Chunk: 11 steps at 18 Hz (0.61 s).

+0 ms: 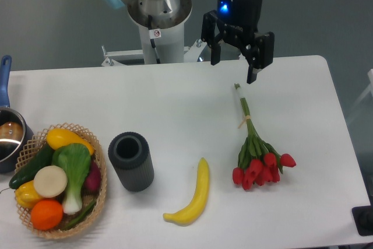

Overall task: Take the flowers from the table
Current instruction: 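Move the open gripper over the red tulip bundle's stems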

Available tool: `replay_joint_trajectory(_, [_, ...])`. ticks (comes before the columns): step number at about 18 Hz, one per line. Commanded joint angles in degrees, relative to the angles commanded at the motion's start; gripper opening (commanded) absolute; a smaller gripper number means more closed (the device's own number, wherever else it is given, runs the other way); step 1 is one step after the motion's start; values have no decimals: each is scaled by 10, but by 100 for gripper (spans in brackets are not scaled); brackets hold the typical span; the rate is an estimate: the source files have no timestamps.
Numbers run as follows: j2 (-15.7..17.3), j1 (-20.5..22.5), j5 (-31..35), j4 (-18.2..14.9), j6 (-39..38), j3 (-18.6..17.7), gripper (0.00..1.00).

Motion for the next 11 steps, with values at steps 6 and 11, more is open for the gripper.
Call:
replay_joint_trajectory(6, [-3, -1, 3, 1, -2, 0, 100])
replay_joint_trajectory(11, [3, 21, 1, 12, -67, -22, 100])
